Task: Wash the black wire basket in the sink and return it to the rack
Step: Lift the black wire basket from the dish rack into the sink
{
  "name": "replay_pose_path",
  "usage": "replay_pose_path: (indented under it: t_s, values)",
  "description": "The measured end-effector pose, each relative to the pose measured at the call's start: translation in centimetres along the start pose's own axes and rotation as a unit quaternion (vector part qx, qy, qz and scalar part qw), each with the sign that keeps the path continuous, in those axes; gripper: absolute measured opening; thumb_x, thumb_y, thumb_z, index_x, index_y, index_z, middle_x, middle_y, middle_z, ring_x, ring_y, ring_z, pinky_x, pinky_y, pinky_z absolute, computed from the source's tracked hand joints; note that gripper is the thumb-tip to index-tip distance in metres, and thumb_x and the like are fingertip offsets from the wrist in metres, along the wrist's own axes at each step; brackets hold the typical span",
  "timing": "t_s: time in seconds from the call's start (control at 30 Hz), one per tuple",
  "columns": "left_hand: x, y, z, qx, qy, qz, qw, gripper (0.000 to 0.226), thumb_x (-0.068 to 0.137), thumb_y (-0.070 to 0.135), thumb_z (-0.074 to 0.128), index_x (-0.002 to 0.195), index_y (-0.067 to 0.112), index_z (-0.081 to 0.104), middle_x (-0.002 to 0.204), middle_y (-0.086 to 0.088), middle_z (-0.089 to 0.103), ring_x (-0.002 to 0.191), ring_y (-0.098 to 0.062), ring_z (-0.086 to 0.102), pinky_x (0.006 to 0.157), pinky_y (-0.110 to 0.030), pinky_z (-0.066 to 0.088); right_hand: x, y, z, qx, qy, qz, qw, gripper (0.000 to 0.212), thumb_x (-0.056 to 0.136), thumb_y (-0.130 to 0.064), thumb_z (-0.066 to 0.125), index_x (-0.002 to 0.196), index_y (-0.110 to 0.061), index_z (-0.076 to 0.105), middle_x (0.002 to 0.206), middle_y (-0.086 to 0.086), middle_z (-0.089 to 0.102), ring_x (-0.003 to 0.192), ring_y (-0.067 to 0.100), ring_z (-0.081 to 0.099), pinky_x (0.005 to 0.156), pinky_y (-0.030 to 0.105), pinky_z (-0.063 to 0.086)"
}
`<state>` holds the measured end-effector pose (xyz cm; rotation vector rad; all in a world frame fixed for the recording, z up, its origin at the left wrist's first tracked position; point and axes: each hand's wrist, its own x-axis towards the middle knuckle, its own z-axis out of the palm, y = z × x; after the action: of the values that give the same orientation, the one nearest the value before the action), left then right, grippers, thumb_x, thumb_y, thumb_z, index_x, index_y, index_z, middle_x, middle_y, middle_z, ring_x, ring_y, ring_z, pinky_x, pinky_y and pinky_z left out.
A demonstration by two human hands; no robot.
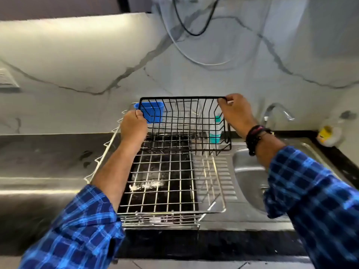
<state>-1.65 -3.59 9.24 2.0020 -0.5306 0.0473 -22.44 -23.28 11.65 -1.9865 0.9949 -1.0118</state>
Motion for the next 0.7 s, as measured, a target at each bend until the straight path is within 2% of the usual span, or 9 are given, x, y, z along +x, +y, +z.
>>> replay_pose_path:
  t_s: [0.07, 0.13, 0.23, 0.33, 0.5, 0.57, 0.6, 0.63, 0.7]
  values:
    - [-2.0, 2.3, 2.7, -0.019, -0.015, 0.018, 1.000, 0.036, 0.103, 0.021, 0.036, 0.096, 0.004, 0.066, 0.090, -0.009, 0.066, 0.080, -0.022, 0.062, 0.058, -0.032, 0.042, -0.1, 1.6, -3.3, 0.076, 0.021, 0.044, 0.996, 0.031, 0.091, -0.046, 0.062, 0.073, -0.020, 0.062, 0.063, -0.006, 0.058, 0.053, 0.010, 0.050, 0.051, 0.023, 0.039]
    - [-4.2, 4.2, 5.5, -0.014, -0.016, 0.042, 0.999, 0.033, 0.103, 0.019, 0.036, 0.096, 0.005, 0.065, 0.091, -0.008, 0.065, 0.078, -0.019, 0.060, 0.058, -0.029, 0.038, -0.7, 3.5, -6.9, 0.126, 0.022, 0.077, 0.989, 0.037, 0.093, -0.044, 0.063, 0.066, -0.021, 0.053, 0.055, -0.003, 0.048, 0.046, 0.010, 0.042, 0.045, 0.021, 0.035]
    - [-7.2, 7.1, 9.9, 0.009, -0.018, 0.084, 0.996, 0.029, 0.105, 0.018, 0.039, 0.100, 0.006, 0.064, 0.093, -0.004, 0.062, 0.084, -0.021, 0.059, 0.068, -0.032, 0.038, -1.9, 7.5, -12.9, 0.189, -0.006, 0.098, 0.977, 0.033, 0.092, -0.049, 0.065, 0.085, -0.017, 0.060, 0.064, 0.001, 0.053, 0.049, 0.009, 0.049, 0.047, 0.024, 0.042]
    - [-9.8, 10.9, 14.1, 0.028, -0.030, 0.117, 0.992, 0.029, 0.106, 0.020, 0.038, 0.101, 0.008, 0.064, 0.089, -0.007, 0.062, 0.082, -0.022, 0.058, 0.066, -0.034, 0.038, -3.3, 12.2, -17.7, 0.170, -0.023, 0.122, 0.978, 0.038, 0.092, -0.051, 0.064, 0.103, -0.014, 0.063, 0.074, -0.004, 0.056, 0.057, 0.007, 0.053, 0.045, 0.020, 0.042]
    - [-14.3, 15.0, 22.4, 0.056, -0.059, 0.129, 0.988, 0.032, 0.104, 0.020, 0.037, 0.089, 0.009, 0.063, 0.084, -0.013, 0.064, 0.082, -0.033, 0.062, 0.060, -0.035, 0.037, -3.7, 20.4, -24.3, 0.200, -0.018, 0.137, 0.970, 0.023, 0.098, -0.034, 0.061, 0.108, -0.013, 0.058, 0.085, 0.004, 0.054, 0.069, 0.012, 0.054, 0.057, 0.021, 0.049]
    - [-16.9, 15.6, 25.8, 0.059, -0.092, 0.099, 0.989, 0.032, 0.105, 0.019, 0.036, 0.084, 0.011, 0.058, 0.081, -0.010, 0.060, 0.085, -0.034, 0.064, 0.059, -0.036, 0.041, -3.8, 24.5, -26.1, 0.188, -0.029, 0.170, 0.967, 0.031, 0.097, -0.031, 0.063, 0.123, -0.015, 0.056, 0.112, -0.002, 0.062, 0.099, 0.009, 0.060, 0.083, 0.022, 0.050]
    - [-18.2, 15.7, 27.3, 0.055, -0.106, 0.070, 0.990, 0.030, 0.106, 0.020, 0.036, 0.087, 0.010, 0.058, 0.084, -0.011, 0.060, 0.088, -0.033, 0.064, 0.065, -0.038, 0.045, -3.6, 26.3, -26.8, 0.181, -0.043, 0.183, 0.965, 0.042, 0.096, -0.028, 0.064, 0.134, -0.016, 0.052, 0.129, -0.003, 0.060, 0.116, 0.009, 0.057, 0.098, 0.027, 0.047]
    - [-19.2, 15.3, 28.6, 0.061, -0.112, 0.041, 0.991, 0.029, 0.106, 0.020, 0.037, 0.093, 0.007, 0.060, 0.091, -0.014, 0.063, 0.093, -0.033, 0.063, 0.073, -0.040, 0.048, -3.5, 27.9, -27.1, 0.173, -0.063, 0.199, 0.962, 0.048, 0.096, -0.025, 0.063, 0.141, -0.020, 0.049, 0.136, -0.002, 0.058, 0.124, 0.012, 0.055, 0.103, 0.033, 0.046]
    - [-20.8, 14.0, 31.5, 0.086, -0.122, 0.003, 0.989, 0.032, 0.105, 0.021, 0.038, 0.105, 0.000, 0.062, 0.104, -0.022, 0.066, 0.100, -0.038, 0.063, 0.081, -0.043, 0.048, -3.4, 30.5, -27.8, 0.150, -0.131, 0.262, 0.944, 0.037, 0.097, -0.018, 0.058, 0.131, -0.032, 0.052, 0.123, -0.002, 0.063, 0.116, 0.018, 0.060, 0.090, 0.043, 0.054]
